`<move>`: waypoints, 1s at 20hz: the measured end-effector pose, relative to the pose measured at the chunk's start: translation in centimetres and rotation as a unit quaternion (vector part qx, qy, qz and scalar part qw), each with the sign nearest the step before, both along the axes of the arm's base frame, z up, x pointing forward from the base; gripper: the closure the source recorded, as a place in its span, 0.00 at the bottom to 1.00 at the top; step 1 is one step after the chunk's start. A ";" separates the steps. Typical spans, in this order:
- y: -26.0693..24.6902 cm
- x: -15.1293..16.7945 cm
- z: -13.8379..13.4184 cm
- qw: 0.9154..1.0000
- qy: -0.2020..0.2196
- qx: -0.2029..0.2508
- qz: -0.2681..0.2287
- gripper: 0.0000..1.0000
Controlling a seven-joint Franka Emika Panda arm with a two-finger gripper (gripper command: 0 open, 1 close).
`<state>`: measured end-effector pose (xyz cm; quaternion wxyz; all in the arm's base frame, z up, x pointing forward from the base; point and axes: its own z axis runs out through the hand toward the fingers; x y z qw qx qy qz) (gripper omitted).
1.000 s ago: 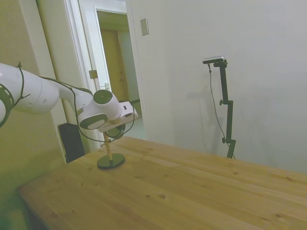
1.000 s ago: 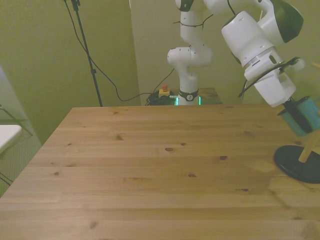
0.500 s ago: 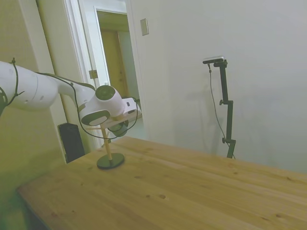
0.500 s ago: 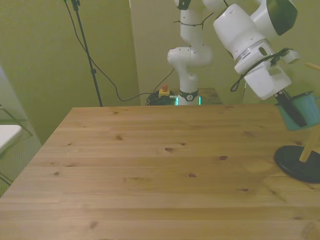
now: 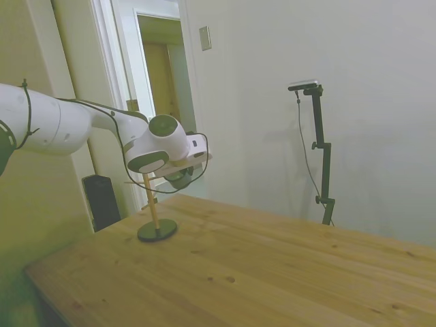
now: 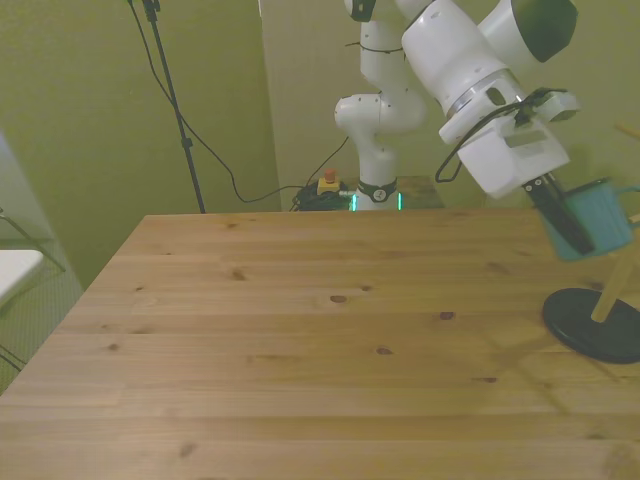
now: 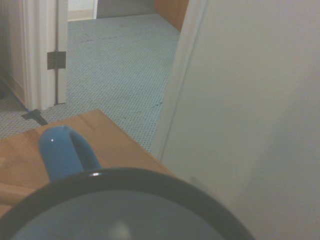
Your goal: Unload the mug
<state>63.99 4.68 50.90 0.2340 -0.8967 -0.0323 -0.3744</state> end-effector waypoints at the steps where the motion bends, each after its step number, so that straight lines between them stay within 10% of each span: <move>1: -0.4 0.0 0.0 1.000 0.001 0.001 -0.004 1.00; 20: -5.2 -12.1 -8.9 0.991 0.087 -0.035 -0.097 1.00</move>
